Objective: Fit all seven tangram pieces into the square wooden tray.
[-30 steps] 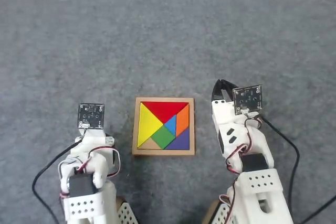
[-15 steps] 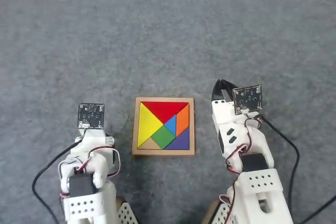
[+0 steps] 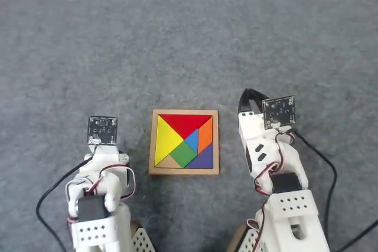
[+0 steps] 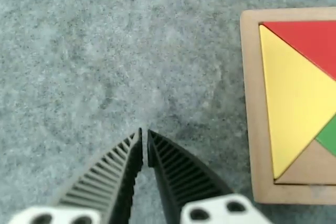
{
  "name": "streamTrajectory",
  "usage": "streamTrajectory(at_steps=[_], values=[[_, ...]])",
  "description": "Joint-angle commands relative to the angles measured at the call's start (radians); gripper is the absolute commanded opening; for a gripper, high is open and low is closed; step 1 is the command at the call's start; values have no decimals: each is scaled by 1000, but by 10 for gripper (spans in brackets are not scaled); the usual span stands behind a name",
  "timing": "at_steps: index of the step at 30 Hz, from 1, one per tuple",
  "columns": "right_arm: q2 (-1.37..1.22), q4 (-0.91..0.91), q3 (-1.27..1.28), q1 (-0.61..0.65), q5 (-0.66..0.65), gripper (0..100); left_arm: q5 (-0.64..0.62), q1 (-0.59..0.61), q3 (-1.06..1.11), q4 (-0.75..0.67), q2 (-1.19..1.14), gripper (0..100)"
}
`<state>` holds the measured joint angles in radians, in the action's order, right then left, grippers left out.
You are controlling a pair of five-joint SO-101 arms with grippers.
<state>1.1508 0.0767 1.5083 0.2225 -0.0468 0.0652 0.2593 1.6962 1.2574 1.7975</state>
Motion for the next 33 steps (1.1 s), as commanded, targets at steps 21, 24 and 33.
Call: streamTrajectory(at_steps=[21, 24, 33], values=[[24, 214, 172, -94, -11, 12, 6, 2, -12, 5, 20, 15], [31, 346, 172, -94, -9, 13, 6, 2, -12, 5, 20, 15], [53, 360, 172, -94, -9, 11, 6, 2, -12, 5, 20, 15]])
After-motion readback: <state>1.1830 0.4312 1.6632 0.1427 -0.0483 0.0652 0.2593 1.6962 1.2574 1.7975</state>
